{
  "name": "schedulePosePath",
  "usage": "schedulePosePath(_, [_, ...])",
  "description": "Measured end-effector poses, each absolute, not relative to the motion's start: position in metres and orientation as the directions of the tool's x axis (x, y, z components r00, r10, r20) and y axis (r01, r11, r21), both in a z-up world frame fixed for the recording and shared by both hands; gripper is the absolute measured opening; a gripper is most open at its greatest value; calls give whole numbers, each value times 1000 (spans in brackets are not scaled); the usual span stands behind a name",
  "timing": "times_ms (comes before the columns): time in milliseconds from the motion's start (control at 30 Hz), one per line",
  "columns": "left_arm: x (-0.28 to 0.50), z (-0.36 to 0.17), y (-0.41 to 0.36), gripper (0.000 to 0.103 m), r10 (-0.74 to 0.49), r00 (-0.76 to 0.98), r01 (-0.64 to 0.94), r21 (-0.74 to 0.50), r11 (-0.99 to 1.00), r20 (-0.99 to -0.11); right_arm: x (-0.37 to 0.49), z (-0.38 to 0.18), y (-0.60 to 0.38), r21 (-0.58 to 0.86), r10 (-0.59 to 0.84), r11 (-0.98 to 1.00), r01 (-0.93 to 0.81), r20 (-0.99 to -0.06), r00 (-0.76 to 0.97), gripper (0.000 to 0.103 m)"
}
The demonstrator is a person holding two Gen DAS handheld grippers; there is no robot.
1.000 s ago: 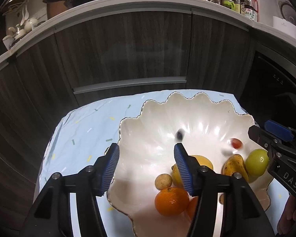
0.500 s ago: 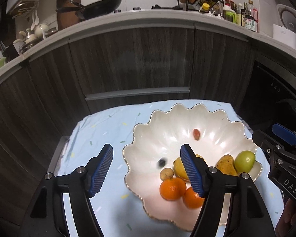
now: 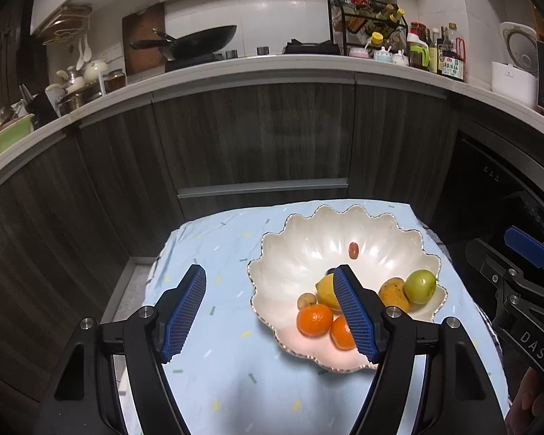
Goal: Organize fruits
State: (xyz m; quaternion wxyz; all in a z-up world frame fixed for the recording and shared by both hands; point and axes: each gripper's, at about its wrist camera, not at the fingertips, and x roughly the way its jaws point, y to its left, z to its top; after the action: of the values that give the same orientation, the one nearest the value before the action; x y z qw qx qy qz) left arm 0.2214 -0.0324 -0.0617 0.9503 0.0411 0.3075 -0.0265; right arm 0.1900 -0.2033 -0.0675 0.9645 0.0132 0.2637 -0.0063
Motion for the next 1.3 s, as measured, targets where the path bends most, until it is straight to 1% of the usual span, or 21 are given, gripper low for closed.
schedulePosePath(267, [181,-48,-27,73,-14,822,56,57,997,-570,158,-54,-198,22,-5,1000,18,-496,868,65])
schedulePosePath(433, [161,-44,-22,74,0,818,38,55,998,-576,140,-50,-192,17,-5,1000,16,-508,861,66])
schedulePosePath(567, [144,-40,-16,76,5,813,28,47,999,-582,124,-46,-189,15,-4,1000,14,-515,857,71])
schedulePosePath(700, [127,-38,-12,77,12,813,19,46,999,-583,110,-44,-186,19,1,1000,10,-523,852,71])
schedulePosePath(1000, [98,-36,-5,78,9,799,12,31,999,-601,84,-42,-180,48,20,999,7,-547,837,71])
schedulePosePath(1300, [76,-41,2,78,25,785,-10,28,1000,-619,64,-49,-173,45,21,999,6,-574,818,71])
